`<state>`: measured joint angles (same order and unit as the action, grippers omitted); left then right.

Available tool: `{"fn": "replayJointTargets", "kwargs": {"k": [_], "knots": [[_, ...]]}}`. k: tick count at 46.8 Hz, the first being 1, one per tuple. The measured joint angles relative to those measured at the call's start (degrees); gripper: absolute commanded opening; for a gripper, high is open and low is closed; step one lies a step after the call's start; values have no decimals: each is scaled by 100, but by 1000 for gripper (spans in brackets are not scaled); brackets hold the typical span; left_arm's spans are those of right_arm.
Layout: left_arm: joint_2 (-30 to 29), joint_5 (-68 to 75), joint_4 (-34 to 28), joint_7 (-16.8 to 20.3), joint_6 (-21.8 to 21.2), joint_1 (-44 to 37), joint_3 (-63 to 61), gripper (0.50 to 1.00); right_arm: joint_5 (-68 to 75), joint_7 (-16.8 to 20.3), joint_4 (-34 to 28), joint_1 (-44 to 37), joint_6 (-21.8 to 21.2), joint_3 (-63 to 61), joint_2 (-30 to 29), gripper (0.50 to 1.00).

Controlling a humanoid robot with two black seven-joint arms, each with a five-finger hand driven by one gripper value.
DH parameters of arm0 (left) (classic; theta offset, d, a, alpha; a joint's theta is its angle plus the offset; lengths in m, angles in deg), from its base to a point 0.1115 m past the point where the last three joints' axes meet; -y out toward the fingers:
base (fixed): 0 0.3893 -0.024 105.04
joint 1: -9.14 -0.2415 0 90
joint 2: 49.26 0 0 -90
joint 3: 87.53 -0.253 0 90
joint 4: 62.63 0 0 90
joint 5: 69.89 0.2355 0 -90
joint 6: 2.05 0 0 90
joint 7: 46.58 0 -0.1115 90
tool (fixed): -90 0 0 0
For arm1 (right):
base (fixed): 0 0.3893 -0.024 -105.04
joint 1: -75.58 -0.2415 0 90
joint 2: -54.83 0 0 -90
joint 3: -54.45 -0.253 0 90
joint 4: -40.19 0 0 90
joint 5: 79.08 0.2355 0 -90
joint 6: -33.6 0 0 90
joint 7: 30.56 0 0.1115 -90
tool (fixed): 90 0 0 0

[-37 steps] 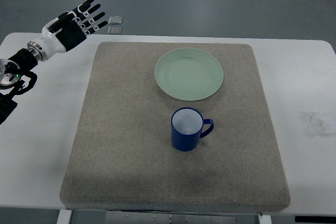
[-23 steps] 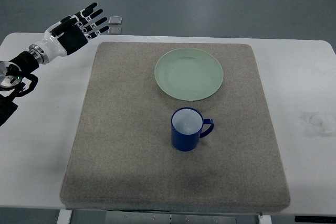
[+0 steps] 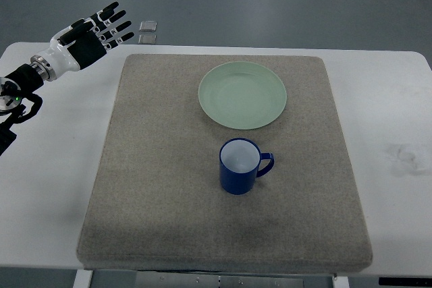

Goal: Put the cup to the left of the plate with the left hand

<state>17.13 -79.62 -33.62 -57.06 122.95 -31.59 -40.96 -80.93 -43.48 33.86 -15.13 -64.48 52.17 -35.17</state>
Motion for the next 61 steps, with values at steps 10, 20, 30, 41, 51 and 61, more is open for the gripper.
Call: {"fn": "replayJointTargets", "kwargs": {"k": [10,20,30,41,51,61], "knots": [[-116,580,19,185,0,113,5,999,0,0,0,0,0,0,0,932],[-110,1699,160,862,0,118,17,999,0,0,0,0,0,0,0,932],[-338,2927,888,1406,0,56,14,1000,0,0,0,0,0,0,0,932],[-702,4155,2194,1895,1,-290,14,999,0,-1,0,0,0,0,0,932],[-991,4796,3088,2421,1,-945,44,999,2,0,0,0,1,0,0,932],[-1014,5310,3623,2719,0,-1810,54,999,2,0,0,0,0,0,0,932]]}}
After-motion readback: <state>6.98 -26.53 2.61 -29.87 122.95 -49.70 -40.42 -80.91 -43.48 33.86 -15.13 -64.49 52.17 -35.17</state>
